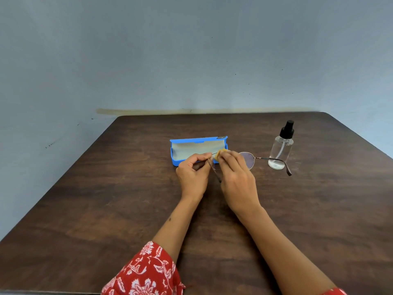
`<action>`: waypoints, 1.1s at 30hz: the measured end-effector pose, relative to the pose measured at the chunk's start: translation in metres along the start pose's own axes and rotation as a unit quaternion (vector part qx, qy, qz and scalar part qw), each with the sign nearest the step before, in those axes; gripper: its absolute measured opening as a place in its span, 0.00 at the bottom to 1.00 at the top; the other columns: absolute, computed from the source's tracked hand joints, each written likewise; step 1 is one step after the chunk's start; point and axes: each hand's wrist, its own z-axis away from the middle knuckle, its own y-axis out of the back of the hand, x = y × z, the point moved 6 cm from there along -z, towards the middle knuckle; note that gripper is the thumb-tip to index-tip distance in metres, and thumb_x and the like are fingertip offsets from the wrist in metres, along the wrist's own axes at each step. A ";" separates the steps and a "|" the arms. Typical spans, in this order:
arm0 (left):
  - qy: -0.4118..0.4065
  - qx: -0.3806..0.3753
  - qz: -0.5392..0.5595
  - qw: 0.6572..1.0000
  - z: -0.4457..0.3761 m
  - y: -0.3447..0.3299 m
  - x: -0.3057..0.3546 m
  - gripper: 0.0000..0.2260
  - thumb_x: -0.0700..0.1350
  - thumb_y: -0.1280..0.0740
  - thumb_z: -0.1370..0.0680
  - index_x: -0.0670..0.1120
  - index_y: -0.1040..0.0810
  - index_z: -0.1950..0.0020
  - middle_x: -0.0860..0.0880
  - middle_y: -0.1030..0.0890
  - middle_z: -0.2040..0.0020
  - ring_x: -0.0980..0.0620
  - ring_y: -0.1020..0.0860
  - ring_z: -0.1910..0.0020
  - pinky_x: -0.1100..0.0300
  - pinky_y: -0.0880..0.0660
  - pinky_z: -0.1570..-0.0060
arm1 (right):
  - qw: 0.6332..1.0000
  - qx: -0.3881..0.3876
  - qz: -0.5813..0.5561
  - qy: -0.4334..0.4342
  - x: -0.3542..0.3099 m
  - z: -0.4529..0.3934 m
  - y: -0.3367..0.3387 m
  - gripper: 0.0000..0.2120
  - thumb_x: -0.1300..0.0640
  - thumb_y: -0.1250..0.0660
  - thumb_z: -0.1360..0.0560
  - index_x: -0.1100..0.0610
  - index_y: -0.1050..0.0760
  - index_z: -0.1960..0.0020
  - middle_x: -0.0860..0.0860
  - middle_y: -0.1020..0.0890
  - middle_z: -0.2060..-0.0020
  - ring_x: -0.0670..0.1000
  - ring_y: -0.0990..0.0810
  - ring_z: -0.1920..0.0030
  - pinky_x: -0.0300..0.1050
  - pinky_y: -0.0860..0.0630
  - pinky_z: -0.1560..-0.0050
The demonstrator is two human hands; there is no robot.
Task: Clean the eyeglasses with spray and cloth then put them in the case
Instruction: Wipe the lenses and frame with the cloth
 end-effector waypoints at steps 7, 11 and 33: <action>0.001 0.009 0.013 1.000 -0.001 0.001 -0.001 0.06 0.31 0.28 0.30 0.39 0.18 0.55 0.48 0.16 0.59 0.59 0.18 0.58 0.68 0.23 0.54 | 0.999 -0.015 -0.021 0.048 -0.013 0.005 0.004 0.13 0.66 0.41 0.27 0.65 0.19 0.50 0.56 0.17 0.53 0.55 0.22 0.48 0.44 0.28 0.42; -0.002 0.000 0.004 1.000 0.000 0.000 0.000 0.07 0.33 0.27 0.30 0.40 0.17 0.54 0.49 0.16 0.58 0.55 0.17 0.55 0.65 0.22 0.51 | 1.000 0.001 0.011 -0.010 0.002 0.000 0.001 0.12 0.65 0.33 0.27 0.69 0.22 0.45 0.60 0.19 0.47 0.57 0.24 0.43 0.47 0.26 0.40; 0.000 0.008 0.013 1.000 -0.001 0.001 -0.001 0.06 0.31 0.29 0.30 0.38 0.18 0.55 0.49 0.17 0.58 0.61 0.18 0.59 0.68 0.23 0.54 | 0.999 -0.017 -0.030 0.034 -0.011 0.005 0.002 0.11 0.67 0.39 0.27 0.65 0.20 0.49 0.56 0.18 0.52 0.55 0.22 0.47 0.45 0.27 0.43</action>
